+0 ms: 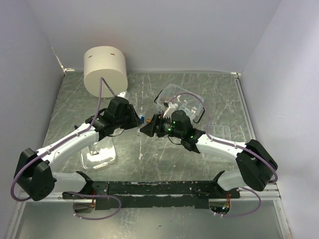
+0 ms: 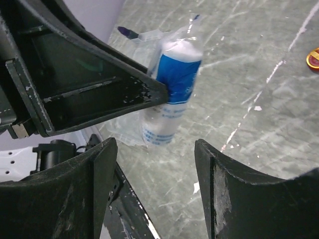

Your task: Organize the medicine kit

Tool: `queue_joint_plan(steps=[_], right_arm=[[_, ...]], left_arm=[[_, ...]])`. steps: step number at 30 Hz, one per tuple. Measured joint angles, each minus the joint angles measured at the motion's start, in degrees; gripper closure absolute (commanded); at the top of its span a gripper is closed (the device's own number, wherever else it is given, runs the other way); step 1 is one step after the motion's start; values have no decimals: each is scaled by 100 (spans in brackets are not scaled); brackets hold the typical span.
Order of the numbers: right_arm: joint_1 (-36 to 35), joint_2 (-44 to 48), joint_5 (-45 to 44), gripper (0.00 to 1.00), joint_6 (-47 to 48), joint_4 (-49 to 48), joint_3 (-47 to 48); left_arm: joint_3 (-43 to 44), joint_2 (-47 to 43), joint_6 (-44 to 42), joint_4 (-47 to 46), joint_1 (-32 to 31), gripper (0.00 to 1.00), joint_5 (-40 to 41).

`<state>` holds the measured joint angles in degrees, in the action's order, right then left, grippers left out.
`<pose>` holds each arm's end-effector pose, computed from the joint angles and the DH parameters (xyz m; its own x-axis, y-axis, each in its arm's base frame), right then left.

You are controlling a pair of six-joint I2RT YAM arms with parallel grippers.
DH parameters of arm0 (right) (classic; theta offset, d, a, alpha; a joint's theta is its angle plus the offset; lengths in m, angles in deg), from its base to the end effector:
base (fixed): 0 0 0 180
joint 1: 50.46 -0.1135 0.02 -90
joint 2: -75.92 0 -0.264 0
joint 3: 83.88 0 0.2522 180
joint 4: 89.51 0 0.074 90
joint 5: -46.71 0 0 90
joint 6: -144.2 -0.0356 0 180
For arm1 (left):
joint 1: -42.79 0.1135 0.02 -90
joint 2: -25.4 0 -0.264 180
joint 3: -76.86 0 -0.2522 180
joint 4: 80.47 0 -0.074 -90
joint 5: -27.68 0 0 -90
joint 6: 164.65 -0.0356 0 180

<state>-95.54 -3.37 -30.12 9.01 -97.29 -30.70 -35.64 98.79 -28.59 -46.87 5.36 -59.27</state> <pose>0.2065 0.2185 0.2277 -0.7540 0.2222 -0.6182 -0.4360 0.5346 0.7239 0.2235 -0.1686 0.2709 -0.7640 -0.3208 -0.5599 0.0349 0.8459 -0.5322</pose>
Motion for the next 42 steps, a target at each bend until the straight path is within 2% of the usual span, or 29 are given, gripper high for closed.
queue_joint_plan(steps=[4,7,10,14,15,17,20,23,31,42], right_arm=[[-28,0,94,38,-2,-227,2],[-31,-2,68,44,-4,-297,9],[-33,-24,-42,54,-9,-302,55],[-31,-33,-232,72,-13,-271,96],[-31,-33,-278,77,-2,-256,98],[-33,-35,-356,80,33,-199,111],[-33,-35,-400,83,120,-15,201],[-33,-35,-428,84,236,50,326],[-33,109,-678,85,699,562,398],[-33,1392,-1886,89,1187,2129,564]], left_arm=[[11,-31,328,-177,17,65,-184],[2,-52,586,-339,39,64,-378],[-61,-127,791,-555,59,65,-568],[-118,-151,931,-756,66,63,-743],[-136,-151,951,-789,72,60,-772],[-186,-155,984,-852,92,52,-813],[-232,-188,986,-870,94,35,-833],[-258,-304,920,-852,94,26,-822],[-251,-1021,9,-769,101,20,-625],[140,-2020,-1456,-72,101,24,-184]])
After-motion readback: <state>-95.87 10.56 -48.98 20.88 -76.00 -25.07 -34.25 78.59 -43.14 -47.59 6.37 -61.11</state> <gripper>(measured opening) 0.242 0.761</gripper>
